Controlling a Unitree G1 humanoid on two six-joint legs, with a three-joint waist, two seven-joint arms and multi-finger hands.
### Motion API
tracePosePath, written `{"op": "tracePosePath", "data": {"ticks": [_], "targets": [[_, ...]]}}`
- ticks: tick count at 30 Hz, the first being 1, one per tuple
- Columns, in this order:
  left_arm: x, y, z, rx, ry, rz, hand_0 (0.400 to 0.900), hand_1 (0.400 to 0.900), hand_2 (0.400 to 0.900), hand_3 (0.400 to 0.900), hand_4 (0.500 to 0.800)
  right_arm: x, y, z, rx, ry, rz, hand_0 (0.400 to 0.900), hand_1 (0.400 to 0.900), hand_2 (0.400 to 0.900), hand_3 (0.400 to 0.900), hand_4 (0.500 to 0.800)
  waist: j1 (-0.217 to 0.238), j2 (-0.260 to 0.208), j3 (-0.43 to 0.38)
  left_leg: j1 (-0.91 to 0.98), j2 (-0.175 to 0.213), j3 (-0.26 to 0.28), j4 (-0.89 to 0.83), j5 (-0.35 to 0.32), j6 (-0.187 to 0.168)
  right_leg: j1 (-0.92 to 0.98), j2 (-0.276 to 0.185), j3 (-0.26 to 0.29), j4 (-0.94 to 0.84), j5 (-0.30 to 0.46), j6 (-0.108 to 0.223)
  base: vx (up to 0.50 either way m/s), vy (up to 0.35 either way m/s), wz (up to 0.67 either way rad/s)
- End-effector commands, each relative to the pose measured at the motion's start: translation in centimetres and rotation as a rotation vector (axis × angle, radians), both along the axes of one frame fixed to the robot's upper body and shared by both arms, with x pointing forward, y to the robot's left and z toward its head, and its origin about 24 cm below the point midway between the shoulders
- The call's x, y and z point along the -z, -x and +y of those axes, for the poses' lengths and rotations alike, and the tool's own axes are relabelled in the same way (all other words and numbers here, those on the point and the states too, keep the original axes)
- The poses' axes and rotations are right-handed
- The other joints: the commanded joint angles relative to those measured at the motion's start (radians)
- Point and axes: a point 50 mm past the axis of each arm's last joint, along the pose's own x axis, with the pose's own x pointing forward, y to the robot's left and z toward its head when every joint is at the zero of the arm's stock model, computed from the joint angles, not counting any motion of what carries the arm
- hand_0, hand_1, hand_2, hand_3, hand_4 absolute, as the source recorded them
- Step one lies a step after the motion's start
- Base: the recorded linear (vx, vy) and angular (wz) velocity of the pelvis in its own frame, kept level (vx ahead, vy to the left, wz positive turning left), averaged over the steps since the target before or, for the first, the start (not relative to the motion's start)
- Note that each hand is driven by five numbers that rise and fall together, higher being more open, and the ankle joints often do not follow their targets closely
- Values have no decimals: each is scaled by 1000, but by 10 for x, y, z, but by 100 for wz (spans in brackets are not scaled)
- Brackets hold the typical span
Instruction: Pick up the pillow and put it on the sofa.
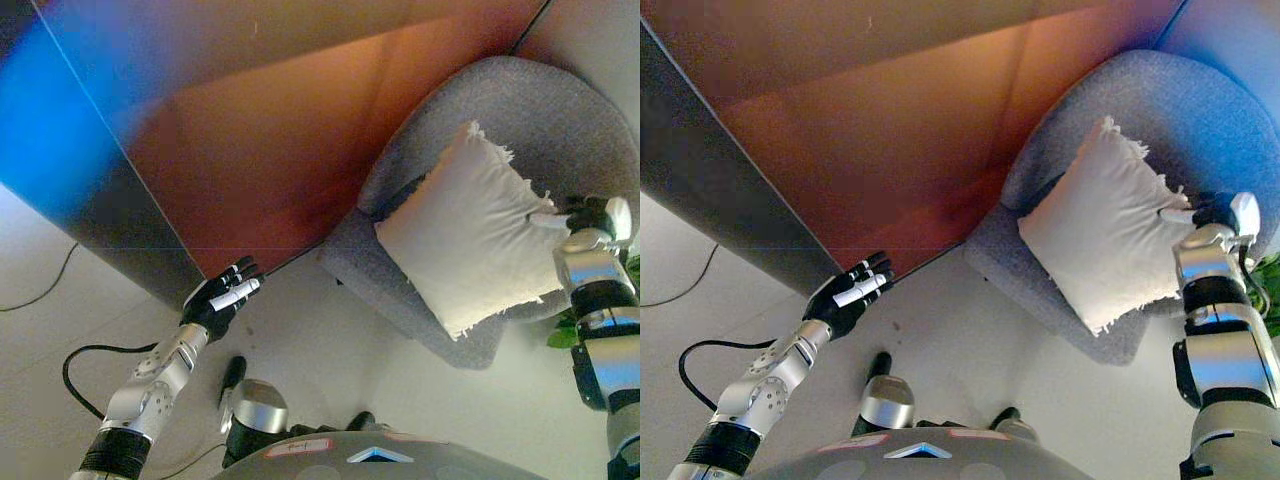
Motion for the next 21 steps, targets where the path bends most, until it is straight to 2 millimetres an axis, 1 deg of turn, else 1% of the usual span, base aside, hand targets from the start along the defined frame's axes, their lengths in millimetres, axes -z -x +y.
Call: {"op": "tracePosePath", "data": {"ticks": [1,4,6,8,10,12,13,14,15,16,17,18,19,20,21], "targets": [[-47,-25,-27,154,48,-256,900,900,900,900,800,-109,-10,-22,92,288,-277,900,900,900,900,800,38,16,-73,34,31,59,-9,-27,44,-32,-83,-31,-2,120,67,7,27,-4],[-45,-23,-29,156,53,-252,900,900,900,900,800,-113,-6,-27,118,316,-309,900,900,900,900,800,30,24,-81,44,29,66,-9,-31,45,-29,-88,-27,-2,122,69,-2,30,-4],[-45,-23,-31,161,57,-255,900,900,900,900,800,-116,-5,-26,132,313,-339,900,900,900,900,800,23,27,-84,52,28,69,-9,-35,46,-27,-91,-25,-2,124,70,-27,42,-5],[-46,-23,-33,166,65,-263,900,900,900,900,800,-123,-6,-24,121,315,-417,900,900,900,900,800,14,32,-90,61,27,78,-9,-39,49,-24,-95,-22,-2,123,70,-54,61,-5],[-45,-24,-35,163,70,-268,900,900,900,900,800,-131,-9,-18,83,318,-481,900,900,900,900,800,5,35,-94,65,25,86,-9,-42,51,-26,-98,-14,-2,124,70,-72,66,-9],[-45,-26,-36,172,65,-273,900,900,900,900,800,-134,-13,-8,27,269,-555,900,900,900,900,800,-6,35,-99,68,24,97,-9,-46,53,-28,-102,-8,-2,126,70,-90,62,-14],[-46,-28,-38,179,50,-281,900,900,900,900,800,-136,-16,3,-25,244,-609,900,900,900,900,800,-20,37,-102,70,22,103,-9,-49,57,-31,-104,1,-1,127,69,-98,60,-19],[-46,-30,-39,186,39,-288,900,900,900,900,800,-133,-17,8,-63,229,-628,900,900,900,900,800,-29,38,-104,72,21,108,-9,-51,60,-34,-105,8,0,128,69,-101,59,-19],[-46,-30,-39,194,26,-289,900,900,900,900,800,-131,-17,11,-85,218,-633,900,900,900,900,800,-34,38,-104,73,21,111,-9,-52,61,-37,-106,13,1,129,69,-114,55,-21],[-44,-31,-41,201,-24,-294,900,900,900,900,800,-124,-18,22,-133,171,-673,900,900,900,900,800,-50,42,-104,76,19,115,-9,-55,66,-42,-108,27,3,130,69,-146,61,-30],[-45,-34,-42,198,-55,-303,900,900,900,900,800,-110,-16,36,-201,117,-686,900,900,900,900,800,-78,49,-102,79,16,123,-9,-57,73,-52,-108,49,6,133,69,-160,61,-33],[-45,-35,-42,203,-67,-307,900,900,900,900,800,-104,-14,40,-217,93,-697,900,900,900,900,800,-84,49,-103,80,16,127,-9,-57,76,-56,-108,57,7,135,70,-147,46,-31],[-46,-37,-42,201,-86,-316,900,900,900,900,800,-94,-11,49,-254,57,-699,900,900,900,900,800,-104,49,-102,80,11,133,-9,-58,81,-65,-113,70,8,142,70,-151,29,-38],[-46,-39,-41,184,-117,-339,900,900,900,900,800,-68,1,65,-317,-4,-690,900,900,900,900,800,-137,58,-98,90,14,149,-9,-63,87,-74,-113,95,12,153,73,-147,27,-35],[-46,-40,-41,185,-119,-342,900,900,900,900,800,-62,5,66,-324,-34,-688,900,900,900,900,800,-144,54,-101,86,10,151,-9,-61,91,-82,-117,101,12,159,73,-156,29,-42]]}}
